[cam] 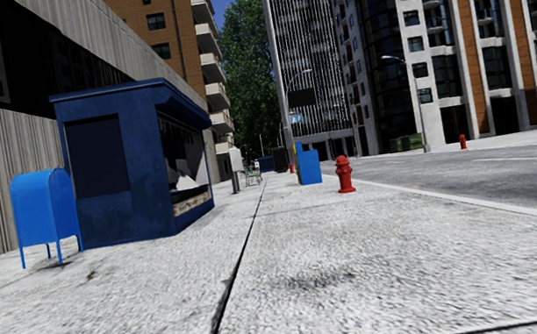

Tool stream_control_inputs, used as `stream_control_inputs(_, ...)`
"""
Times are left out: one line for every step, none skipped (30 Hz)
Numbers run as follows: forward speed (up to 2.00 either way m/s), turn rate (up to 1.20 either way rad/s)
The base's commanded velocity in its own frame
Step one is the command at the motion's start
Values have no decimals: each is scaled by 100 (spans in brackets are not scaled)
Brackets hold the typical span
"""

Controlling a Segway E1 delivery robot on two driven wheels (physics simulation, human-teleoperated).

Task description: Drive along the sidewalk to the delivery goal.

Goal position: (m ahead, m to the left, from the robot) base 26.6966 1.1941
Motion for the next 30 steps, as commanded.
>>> stream_control_inputs(200,0)
stream_control_inputs(200,0)
stream_control_inputs(200,0)
stream_control_inputs(200,0)
stream_control_inputs(200,0)
stream_control_inputs(200,0)
stream_control_inputs(200,0)
stream_control_inputs(200,0)
stream_control_inputs(200,0)
stream_control_inputs(200,0)
stream_control_inputs(200,0)
stream_control_inputs(200,0)
stream_control_inputs(200,0)
stream_control_inputs(200,0)
stream_control_inputs(200,0)
stream_control_inputs(200,0)
stream_control_inputs(200,0)
stream_control_inputs(200,0)
stream_control_inputs(200,0)
stream_control_inputs(200,0)
stream_control_inputs(200,0)
stream_control_inputs(200,0)
stream_control_inputs(200,0)
stream_control_inputs(200,0)
stream_control_inputs(200,0)
stream_control_inputs(200,0)
stream_control_inputs(200,0)
stream_control_inputs(200,0)
stream_control_inputs(200,0)
stream_control_inputs(200,0)
